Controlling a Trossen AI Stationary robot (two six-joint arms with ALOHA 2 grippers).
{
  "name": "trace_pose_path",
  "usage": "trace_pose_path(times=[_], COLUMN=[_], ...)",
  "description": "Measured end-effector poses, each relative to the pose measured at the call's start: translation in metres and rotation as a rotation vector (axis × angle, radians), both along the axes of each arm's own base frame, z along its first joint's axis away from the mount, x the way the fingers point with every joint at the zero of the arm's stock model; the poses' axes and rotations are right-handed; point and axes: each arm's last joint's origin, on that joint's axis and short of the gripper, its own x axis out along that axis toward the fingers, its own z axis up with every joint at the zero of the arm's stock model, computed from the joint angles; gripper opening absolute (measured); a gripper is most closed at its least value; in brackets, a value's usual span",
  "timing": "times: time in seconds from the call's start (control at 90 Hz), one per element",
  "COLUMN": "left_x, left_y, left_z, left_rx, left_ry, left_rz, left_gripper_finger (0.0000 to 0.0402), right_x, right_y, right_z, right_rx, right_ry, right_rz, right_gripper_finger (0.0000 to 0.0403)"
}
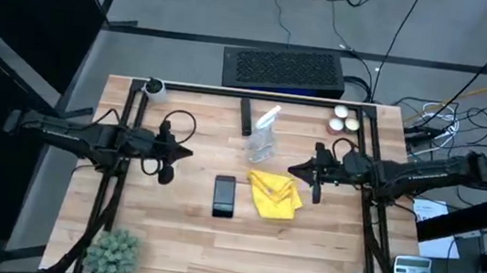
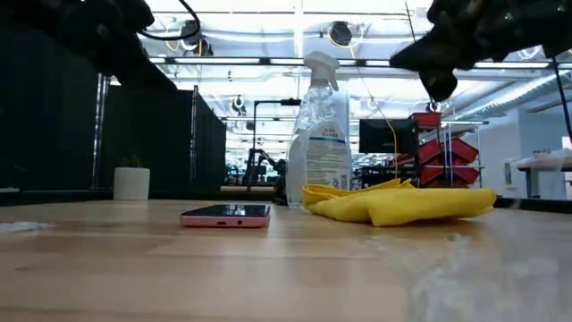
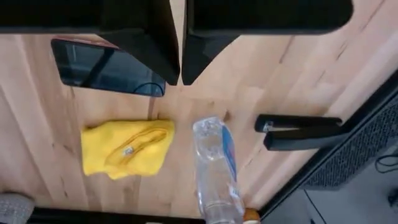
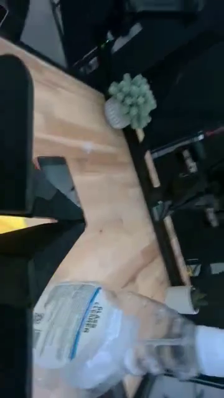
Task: Apply microfiber cloth
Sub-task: Return to Home Position
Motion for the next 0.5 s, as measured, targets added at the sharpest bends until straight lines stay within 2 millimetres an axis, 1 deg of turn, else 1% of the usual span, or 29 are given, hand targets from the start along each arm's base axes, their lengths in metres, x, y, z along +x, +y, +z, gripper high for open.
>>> trace_pose_path(times=[0.089, 0.2, 0.378, 0.5], left_x=[-0.001, 0.000, -0.001, -0.001], left_y=[-0.001, 0.000, 0.000, 0.000], left_z=[-0.002, -0.001, 0.007, 0.010], left_rx=[-0.032, -0.026, -0.008, -0.011], left_ry=[0.015, 0.008, -0.071, -0.099], left_rz=[-0.010, -0.016, -0.024, -0.023], left_gripper_finger=[0.0001, 0.0001, 0.0001, 0.0001], right_x=[-0.006, -0.016, -0.042, -0.055], right_y=[0.000, -0.001, -0.002, -0.003], right_z=[0.001, 0.004, -0.012, -0.024], right_rx=[-0.080, -0.120, -0.093, -0.074], right_ry=[0.004, -0.118, -0.196, -0.236], right_rz=[0.016, 0.019, 0.013, 0.010], right_gripper_finger=[0.0002, 0.0002, 0.0002, 0.0002])
